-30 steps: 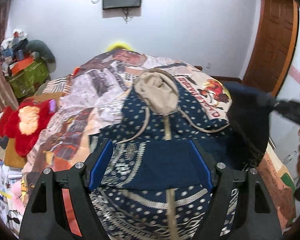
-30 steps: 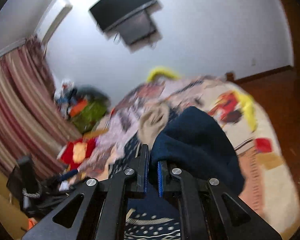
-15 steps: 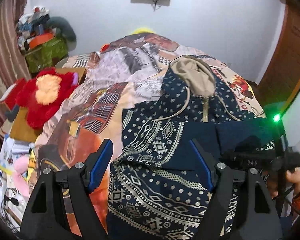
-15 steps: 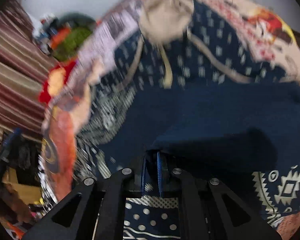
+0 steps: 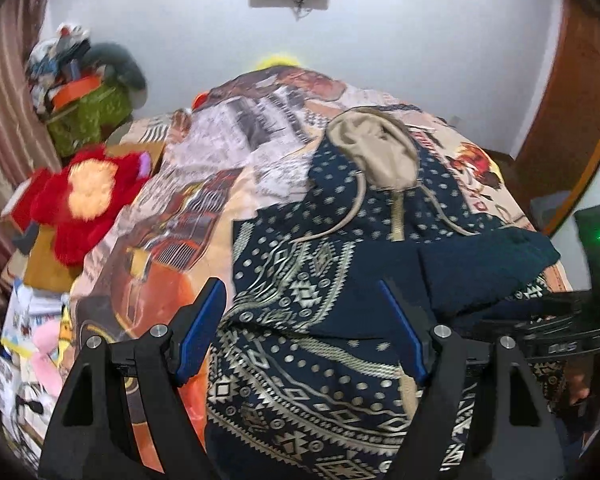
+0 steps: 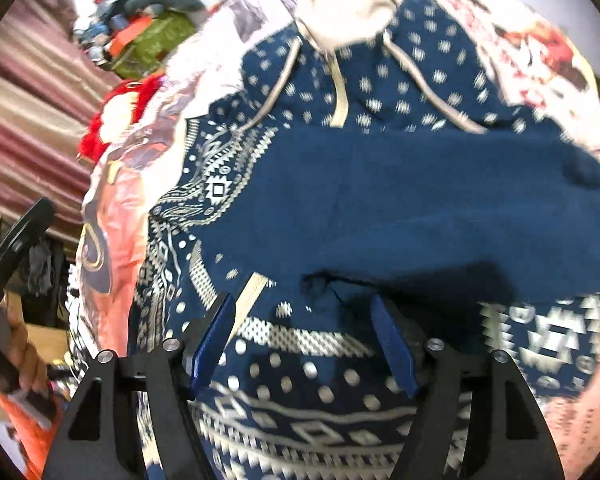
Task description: Fold large clothes
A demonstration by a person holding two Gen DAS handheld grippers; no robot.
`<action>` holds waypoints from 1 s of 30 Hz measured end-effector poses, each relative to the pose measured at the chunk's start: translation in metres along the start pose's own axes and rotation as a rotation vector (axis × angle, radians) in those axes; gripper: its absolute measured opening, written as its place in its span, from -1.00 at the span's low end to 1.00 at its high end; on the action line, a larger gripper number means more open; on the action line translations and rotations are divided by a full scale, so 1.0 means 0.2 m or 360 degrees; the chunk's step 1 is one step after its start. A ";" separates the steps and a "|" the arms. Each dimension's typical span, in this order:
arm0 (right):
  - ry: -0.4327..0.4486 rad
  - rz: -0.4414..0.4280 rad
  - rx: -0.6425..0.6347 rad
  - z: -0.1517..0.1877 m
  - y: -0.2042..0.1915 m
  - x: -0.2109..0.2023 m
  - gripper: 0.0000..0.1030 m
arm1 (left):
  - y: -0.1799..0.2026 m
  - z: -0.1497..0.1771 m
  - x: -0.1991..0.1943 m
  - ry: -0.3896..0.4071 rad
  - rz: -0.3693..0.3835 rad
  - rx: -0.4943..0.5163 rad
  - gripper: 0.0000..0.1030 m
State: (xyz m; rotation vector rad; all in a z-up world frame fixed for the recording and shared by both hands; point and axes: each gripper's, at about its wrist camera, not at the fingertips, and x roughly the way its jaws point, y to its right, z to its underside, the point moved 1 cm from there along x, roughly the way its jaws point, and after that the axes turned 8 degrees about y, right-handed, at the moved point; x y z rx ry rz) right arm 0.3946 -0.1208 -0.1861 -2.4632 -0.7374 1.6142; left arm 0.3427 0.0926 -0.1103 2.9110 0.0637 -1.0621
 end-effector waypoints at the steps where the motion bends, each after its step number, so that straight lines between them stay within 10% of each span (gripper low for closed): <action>1: 0.0036 0.0001 0.0003 0.00 0.01 -0.05 0.33 | 0.05 -0.02 -0.01 0.0011 0.0018 0.0036 0.49; 13: 0.0509 0.0310 -0.0002 0.14 0.51 -0.78 0.38 | 0.82 -0.02 0.14 -0.0104 0.0330 0.0413 0.49; 25: 0.0414 0.0421 0.0107 0.29 0.86 -0.74 0.39 | 1.40 0.20 0.55 -0.0391 0.0435 0.0738 0.45; 30: 0.0333 0.0417 0.0035 0.26 0.84 -0.63 0.39 | 1.36 0.18 0.62 -0.0408 0.0430 0.0646 -0.43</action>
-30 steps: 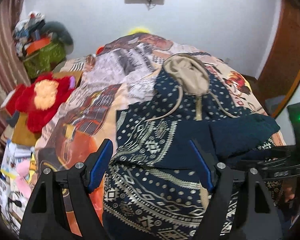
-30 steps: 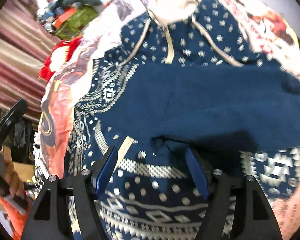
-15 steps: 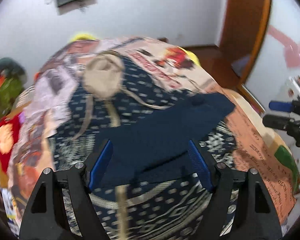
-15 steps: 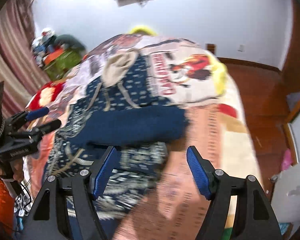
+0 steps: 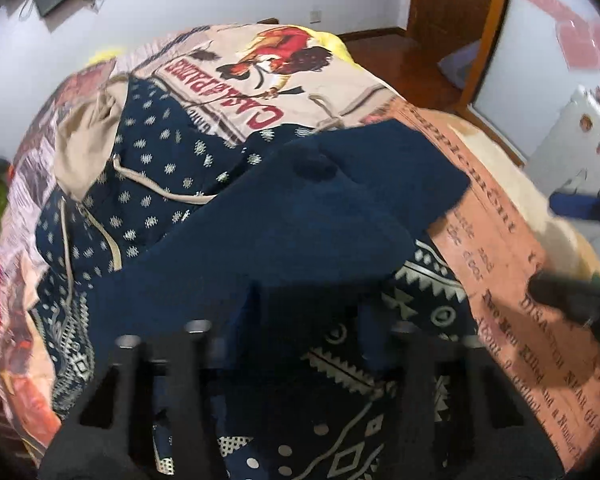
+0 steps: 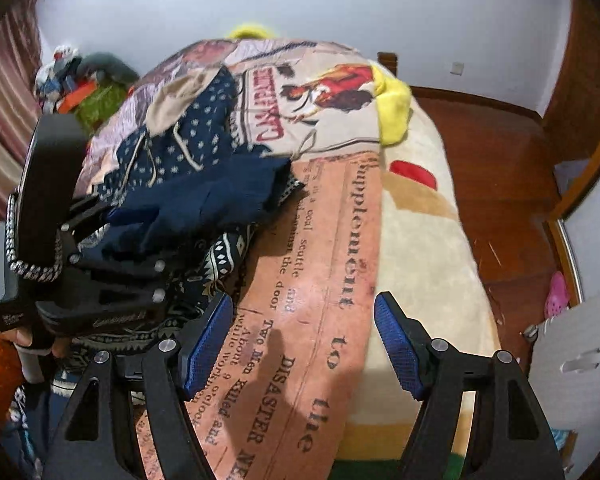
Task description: Fold large clothes
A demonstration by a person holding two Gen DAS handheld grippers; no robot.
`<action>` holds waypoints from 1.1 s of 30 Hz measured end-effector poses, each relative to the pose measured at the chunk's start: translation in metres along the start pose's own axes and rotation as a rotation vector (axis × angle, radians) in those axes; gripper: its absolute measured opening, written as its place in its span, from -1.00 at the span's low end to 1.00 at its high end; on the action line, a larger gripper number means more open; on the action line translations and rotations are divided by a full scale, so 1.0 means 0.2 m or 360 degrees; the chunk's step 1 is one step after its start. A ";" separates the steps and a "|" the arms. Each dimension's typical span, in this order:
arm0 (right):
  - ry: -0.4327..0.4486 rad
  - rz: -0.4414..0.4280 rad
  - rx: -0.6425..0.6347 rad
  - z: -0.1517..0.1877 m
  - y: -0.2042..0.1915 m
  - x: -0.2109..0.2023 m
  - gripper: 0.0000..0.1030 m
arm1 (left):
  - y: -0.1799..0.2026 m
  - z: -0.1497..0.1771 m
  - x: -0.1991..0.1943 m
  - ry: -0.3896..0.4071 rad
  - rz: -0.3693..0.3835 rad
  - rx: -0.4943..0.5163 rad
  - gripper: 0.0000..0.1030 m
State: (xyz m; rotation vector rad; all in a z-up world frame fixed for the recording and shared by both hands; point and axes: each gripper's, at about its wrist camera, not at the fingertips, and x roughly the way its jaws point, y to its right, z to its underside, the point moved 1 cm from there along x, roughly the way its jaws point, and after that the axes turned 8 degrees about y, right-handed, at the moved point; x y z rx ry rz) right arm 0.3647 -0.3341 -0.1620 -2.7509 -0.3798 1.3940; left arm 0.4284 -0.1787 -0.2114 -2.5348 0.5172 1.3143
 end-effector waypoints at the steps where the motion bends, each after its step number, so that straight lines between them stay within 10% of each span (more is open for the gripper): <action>1: -0.0011 -0.0011 -0.0008 -0.01 -0.01 0.02 0.39 | -0.02 0.00 -0.01 0.0009 0.0007 -0.0028 -0.59; 3: -0.0022 -0.0027 -0.0020 -0.02 -0.04 0.06 0.39 | -0.07 -0.02 -0.04 0.0049 -0.0026 -0.0078 -0.90; 17: -0.0188 -0.0087 -0.0120 -0.08 -0.30 0.33 0.40 | -0.72 -0.08 -0.53 0.0467 -0.0332 -0.0336 -0.92; 33: -0.0298 0.0016 -0.0282 -0.04 -0.44 0.46 0.70 | -1.36 0.55 -0.14 -0.0081 -0.0313 -0.0763 -0.73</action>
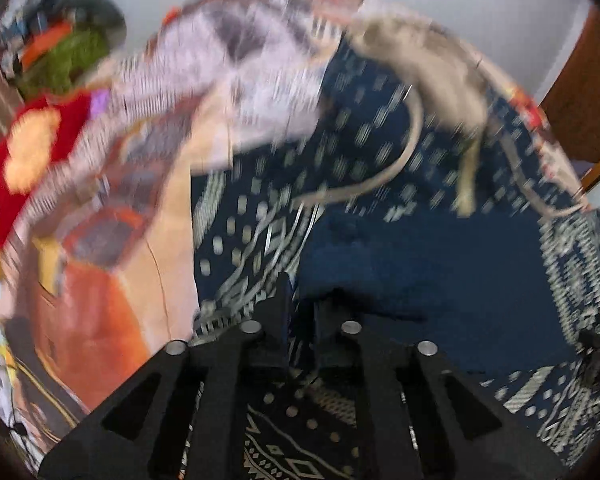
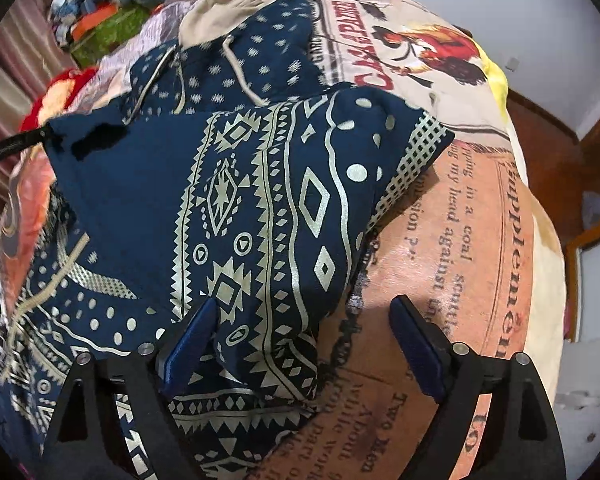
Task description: Fold large clothes
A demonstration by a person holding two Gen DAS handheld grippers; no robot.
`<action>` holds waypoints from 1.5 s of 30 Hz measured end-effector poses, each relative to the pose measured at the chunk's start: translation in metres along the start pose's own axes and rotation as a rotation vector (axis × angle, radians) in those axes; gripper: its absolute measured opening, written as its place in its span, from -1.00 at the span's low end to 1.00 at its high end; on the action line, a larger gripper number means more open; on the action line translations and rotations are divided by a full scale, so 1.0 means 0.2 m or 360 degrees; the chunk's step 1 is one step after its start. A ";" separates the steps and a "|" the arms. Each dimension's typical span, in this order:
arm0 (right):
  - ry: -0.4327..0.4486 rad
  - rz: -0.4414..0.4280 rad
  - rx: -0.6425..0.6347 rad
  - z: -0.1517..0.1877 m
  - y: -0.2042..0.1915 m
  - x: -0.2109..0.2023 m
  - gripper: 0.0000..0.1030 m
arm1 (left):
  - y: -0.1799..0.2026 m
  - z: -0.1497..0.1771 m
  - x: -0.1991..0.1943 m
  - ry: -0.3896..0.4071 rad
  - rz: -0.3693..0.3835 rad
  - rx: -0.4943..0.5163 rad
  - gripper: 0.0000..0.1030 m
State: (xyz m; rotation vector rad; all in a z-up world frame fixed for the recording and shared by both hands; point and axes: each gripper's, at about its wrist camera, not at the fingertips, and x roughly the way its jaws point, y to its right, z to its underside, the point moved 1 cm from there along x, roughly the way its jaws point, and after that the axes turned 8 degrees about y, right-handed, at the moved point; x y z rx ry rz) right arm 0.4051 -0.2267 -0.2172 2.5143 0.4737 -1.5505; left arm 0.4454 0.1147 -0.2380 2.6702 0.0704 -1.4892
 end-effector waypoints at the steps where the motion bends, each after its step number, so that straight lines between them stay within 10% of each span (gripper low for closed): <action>1: -0.0004 0.0006 -0.0006 0.00 0.00 0.00 0.70 | -0.02 0.03 0.05 -0.0072 -0.0003 -0.0020 -0.67; 6: -0.0010 0.0003 0.0002 0.00 0.00 0.01 0.70 | -0.11 0.10 0.10 -0.0139 -0.0013 -0.0127 -0.02; 19: 0.0003 0.0006 0.0006 0.00 0.00 0.01 0.72 | 0.08 0.08 -0.31 0.0127 -0.0010 0.0193 0.33; 31: 0.0003 0.0003 0.0007 0.00 0.01 0.00 0.72 | 0.44 0.10 0.11 0.0025 -0.0173 0.0416 0.42; 45: 0.0004 -0.0022 0.0020 0.00 0.01 0.01 0.75 | -0.30 0.06 -0.01 0.0036 -0.0563 0.0104 0.44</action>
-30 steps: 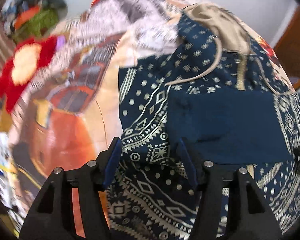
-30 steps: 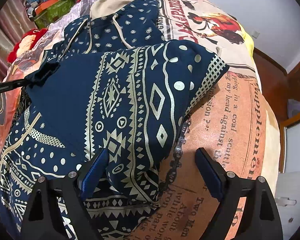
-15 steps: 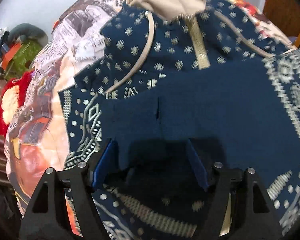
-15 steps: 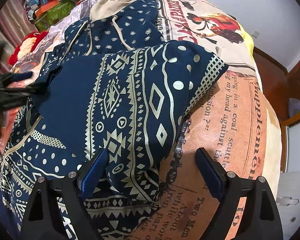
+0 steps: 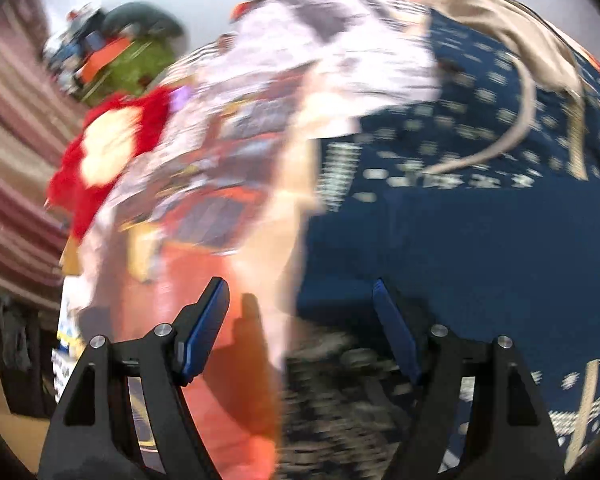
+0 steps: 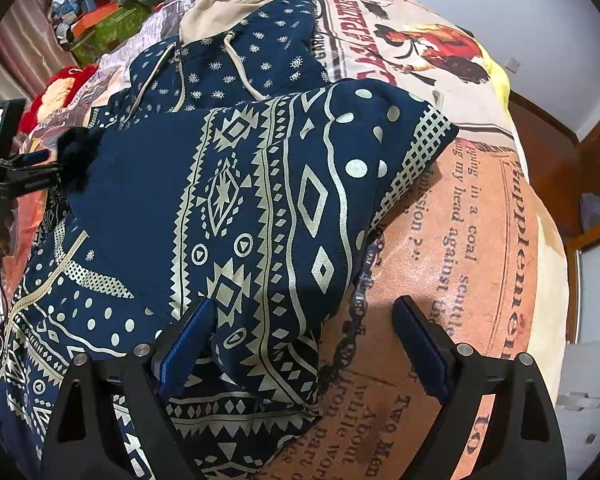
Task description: Fold large clothes
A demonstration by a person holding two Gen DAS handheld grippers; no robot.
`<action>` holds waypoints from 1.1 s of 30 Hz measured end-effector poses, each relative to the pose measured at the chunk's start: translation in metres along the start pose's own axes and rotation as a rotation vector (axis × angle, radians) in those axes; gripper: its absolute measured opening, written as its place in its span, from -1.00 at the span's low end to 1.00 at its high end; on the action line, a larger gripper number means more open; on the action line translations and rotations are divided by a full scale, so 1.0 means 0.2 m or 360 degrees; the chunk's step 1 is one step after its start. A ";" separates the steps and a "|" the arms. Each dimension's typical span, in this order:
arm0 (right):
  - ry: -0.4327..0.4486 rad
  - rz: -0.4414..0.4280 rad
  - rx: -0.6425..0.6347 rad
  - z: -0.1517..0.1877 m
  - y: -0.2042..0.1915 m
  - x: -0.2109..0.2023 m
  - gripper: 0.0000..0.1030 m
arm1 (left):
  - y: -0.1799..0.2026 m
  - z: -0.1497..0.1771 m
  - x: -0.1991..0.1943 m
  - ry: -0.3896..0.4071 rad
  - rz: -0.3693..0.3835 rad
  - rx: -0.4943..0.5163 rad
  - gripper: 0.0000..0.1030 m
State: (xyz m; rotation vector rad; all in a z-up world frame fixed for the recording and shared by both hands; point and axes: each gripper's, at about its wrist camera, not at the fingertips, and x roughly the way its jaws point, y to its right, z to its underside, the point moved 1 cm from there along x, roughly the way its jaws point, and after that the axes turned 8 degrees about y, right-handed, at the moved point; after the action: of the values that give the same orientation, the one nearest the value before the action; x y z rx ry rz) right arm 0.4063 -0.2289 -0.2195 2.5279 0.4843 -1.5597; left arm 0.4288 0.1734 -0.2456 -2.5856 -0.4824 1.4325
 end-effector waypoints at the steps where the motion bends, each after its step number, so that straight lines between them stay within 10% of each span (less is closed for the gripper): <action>1: 0.0000 0.0003 -0.0004 0.00 0.00 0.00 0.75 | -0.05 0.01 0.00 -0.0002 -0.0018 -0.0017 0.44; 8: -0.0008 0.0019 -0.0007 -0.01 -0.01 -0.01 0.75 | -0.31 0.00 -0.09 0.0034 -0.0048 -0.0094 0.44; 22: 0.0402 0.0064 0.0014 -0.49 -0.05 -0.34 0.75 | 0.06 -0.40 -0.57 0.0493 0.0294 -0.0002 0.44; 33: 0.0463 0.0078 0.0071 -0.96 -0.04 -0.08 0.75 | 0.29 -0.79 -0.25 0.0467 0.0540 -0.0187 0.44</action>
State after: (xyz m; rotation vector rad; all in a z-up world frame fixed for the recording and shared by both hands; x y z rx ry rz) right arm 0.5592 -0.1712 -0.1172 2.7921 0.4189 -1.2039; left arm 0.5503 0.1073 -0.1378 -3.0176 -0.0920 1.0997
